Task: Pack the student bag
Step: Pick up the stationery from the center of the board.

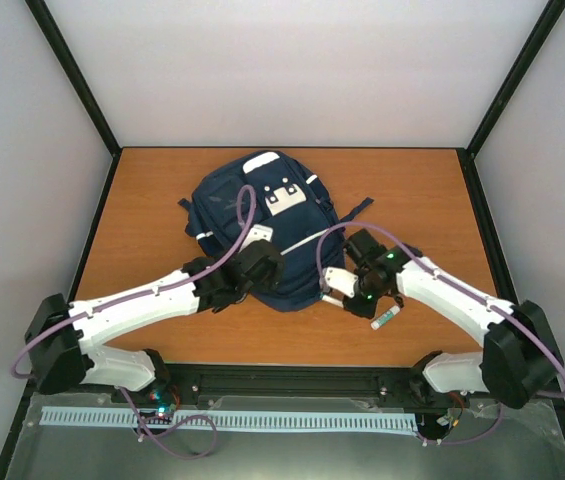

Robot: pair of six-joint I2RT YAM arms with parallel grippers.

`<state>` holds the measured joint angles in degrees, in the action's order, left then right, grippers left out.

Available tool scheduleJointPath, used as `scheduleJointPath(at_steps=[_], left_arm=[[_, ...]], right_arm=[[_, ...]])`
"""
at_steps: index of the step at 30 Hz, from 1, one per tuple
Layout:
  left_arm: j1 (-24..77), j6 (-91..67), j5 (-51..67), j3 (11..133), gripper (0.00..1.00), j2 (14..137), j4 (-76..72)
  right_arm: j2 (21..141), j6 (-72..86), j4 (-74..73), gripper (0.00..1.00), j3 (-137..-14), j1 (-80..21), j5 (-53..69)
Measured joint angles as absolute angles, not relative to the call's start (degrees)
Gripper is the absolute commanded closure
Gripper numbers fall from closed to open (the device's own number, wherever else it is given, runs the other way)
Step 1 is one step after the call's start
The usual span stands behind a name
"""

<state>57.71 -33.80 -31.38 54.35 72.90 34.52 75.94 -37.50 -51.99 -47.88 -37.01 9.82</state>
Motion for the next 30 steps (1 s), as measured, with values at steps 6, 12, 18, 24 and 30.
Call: scheduleJointPath(at_steps=[6, 12, 18, 24, 30], left_arm=[[57.71, -26.24, -29.98, 61.87, 0.15, 82.74, 36.97], [57.78, -19.97, -28.93, 66.76, 0.17, 90.19, 38.83], [57.82, -14.66, -29.63, 69.65, 0.16, 93.47, 39.11], [58.26, -10.35, -28.97, 70.15, 0.14, 95.61, 39.07], [60.38, -6.09, -30.37, 72.18, 0.14, 99.81, 39.05]], right_arm=[[71.59, -38.57, -54.70, 0.97, -49.36, -25.93, 16.84], [70.00, -38.22, -54.06, 0.97, -49.39, -17.45, 19.25], [71.05, -35.09, -51.90, 0.97, -52.25, -11.44, 20.69], [74.91, -29.36, -45.78, 0.97, -55.20, -4.84, 24.49], [75.48, -25.58, -42.06, 0.97, -54.94, -3.55, 27.75]])
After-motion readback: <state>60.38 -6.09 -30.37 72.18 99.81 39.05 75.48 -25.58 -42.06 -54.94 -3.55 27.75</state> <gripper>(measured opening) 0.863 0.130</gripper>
